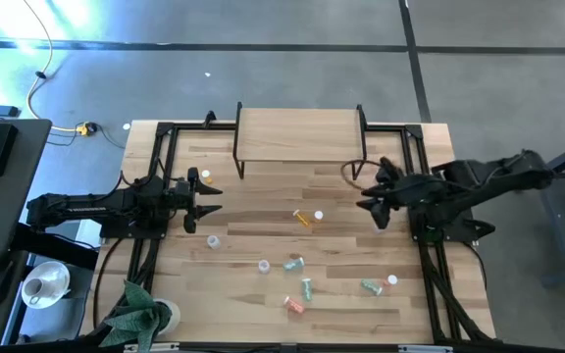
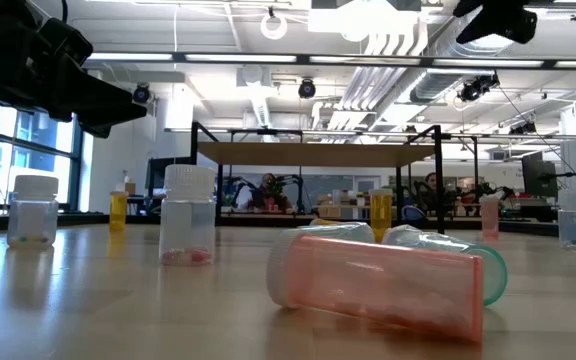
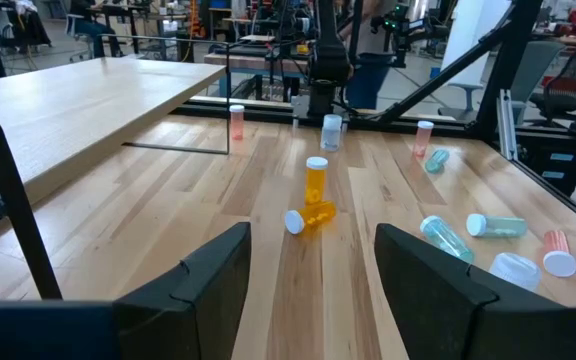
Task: Pick and place medicine bottles onto shelf by color
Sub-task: Put the transparent pill bottle on the shelf
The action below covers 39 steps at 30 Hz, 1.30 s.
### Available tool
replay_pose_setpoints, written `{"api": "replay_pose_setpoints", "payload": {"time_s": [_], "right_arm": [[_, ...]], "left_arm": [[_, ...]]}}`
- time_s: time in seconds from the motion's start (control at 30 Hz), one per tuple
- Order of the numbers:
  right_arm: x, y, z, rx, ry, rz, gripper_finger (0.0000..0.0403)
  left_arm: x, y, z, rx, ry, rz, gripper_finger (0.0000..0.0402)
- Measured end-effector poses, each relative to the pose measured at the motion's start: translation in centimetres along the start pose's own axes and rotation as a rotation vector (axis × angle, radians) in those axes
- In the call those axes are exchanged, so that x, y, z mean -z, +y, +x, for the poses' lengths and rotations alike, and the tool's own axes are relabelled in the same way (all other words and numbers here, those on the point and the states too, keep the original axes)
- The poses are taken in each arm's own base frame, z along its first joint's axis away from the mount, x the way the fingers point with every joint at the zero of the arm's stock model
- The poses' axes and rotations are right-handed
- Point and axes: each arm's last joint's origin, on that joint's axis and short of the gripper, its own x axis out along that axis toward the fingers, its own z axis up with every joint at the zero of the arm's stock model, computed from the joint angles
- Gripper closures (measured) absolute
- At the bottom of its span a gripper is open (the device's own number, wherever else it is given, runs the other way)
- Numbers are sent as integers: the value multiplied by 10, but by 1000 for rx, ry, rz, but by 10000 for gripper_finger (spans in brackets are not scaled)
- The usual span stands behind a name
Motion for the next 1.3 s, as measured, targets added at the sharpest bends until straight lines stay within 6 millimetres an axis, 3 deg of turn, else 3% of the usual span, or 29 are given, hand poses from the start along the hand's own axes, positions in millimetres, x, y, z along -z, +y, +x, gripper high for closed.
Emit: {"api": "replay_pose_setpoints", "payload": {"time_s": [0.17,0.33,0.97,1.3], "right_arm": [[4,9,10,129,107,27,220],[23,8,26,214,187,74,220],[103,-21,60,455,318,350,220],[110,-26,64,487,321,399,220]], "left_arm": [[0,0,0,0,0,0,198],[0,0,0,0,0,0,198],[0,0,0,0,1,0,198],[0,0,0,0,1,0,198]]}}
